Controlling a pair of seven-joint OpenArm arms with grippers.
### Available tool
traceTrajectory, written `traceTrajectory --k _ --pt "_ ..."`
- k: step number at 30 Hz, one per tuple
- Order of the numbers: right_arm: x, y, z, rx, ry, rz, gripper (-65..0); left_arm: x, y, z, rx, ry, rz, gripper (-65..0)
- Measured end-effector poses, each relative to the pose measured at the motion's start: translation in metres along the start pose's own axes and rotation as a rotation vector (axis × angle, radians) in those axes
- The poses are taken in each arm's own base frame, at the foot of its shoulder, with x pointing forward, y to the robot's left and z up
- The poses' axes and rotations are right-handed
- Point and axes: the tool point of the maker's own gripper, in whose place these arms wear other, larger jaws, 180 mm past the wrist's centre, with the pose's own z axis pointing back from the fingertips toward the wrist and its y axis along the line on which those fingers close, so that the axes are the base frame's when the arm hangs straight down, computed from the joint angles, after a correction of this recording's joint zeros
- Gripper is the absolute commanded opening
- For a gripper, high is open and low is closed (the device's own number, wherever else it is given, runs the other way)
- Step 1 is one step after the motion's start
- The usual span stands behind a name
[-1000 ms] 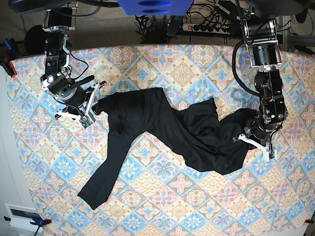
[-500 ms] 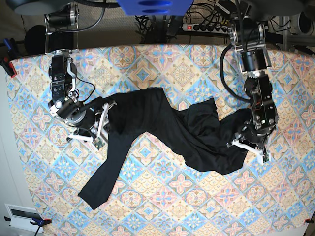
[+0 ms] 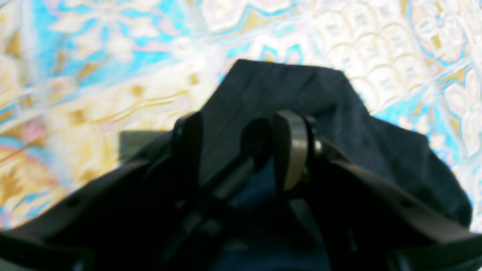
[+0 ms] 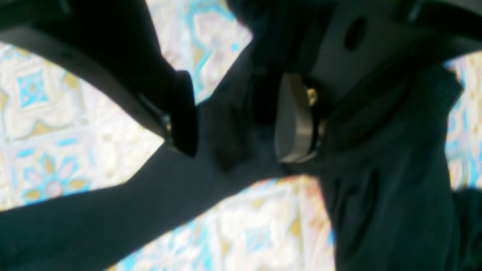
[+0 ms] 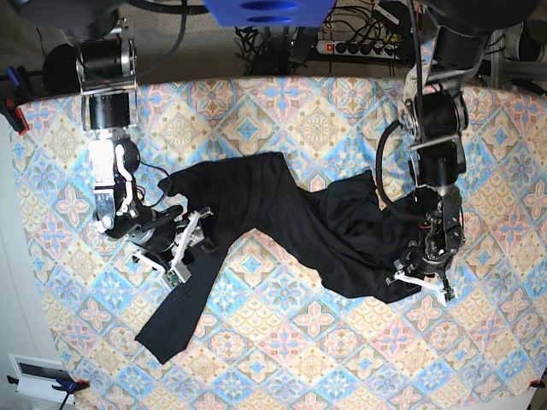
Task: Layout the t-shirt on the table in an organized manner, then fold the t-shirt properly
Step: 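Regrasp the shirt edges with both grippers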
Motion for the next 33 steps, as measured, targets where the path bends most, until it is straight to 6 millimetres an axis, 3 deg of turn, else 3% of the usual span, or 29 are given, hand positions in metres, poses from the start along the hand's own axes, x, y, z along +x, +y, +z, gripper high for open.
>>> traceTrajectory --k 6,13,17,23,26,30,33 --pt "-0.022 0.016 -0.024 0.054 0.053 -0.082 -32.6 0.01 -0.005 -0.003 -0.004 -0.037 0.009 -35.0" --pt "-0.039 0.02 -0.034 0.072 0.089 -0.131 -32.7 0.019 -0.009 -0.003 -0.011 -0.053 0.011 -35.0" --pt "-0.042 0.021 -0.033 0.073 0.1 -0.128 -39.3 0.021 -0.011 -0.003 -0.012 -0.056 0.012 -35.0" --pt "-0.028 0.032 -0.019 0.074 0.058 -0.078 -63.6 0.019 -0.011 -0.003 -0.013 -0.052 0.012 -35.0" --pt "-0.041 0.045 -0.008 0.074 0.085 -0.044 -64.5 0.018 -0.01 -0.003 -0.011 -0.051 0.011 -35.0" --pt "-0.025 0.059 0.008 0.078 0.019 0.006 -65.0 0.014 -0.011 -0.003 -0.011 -0.043 0.012 -35.0" --pt "-0.027 0.071 0.02 0.077 -0.008 0.014 -65.0 0.012 -0.019 -0.004 -0.022 -0.046 0.016 -35.0"
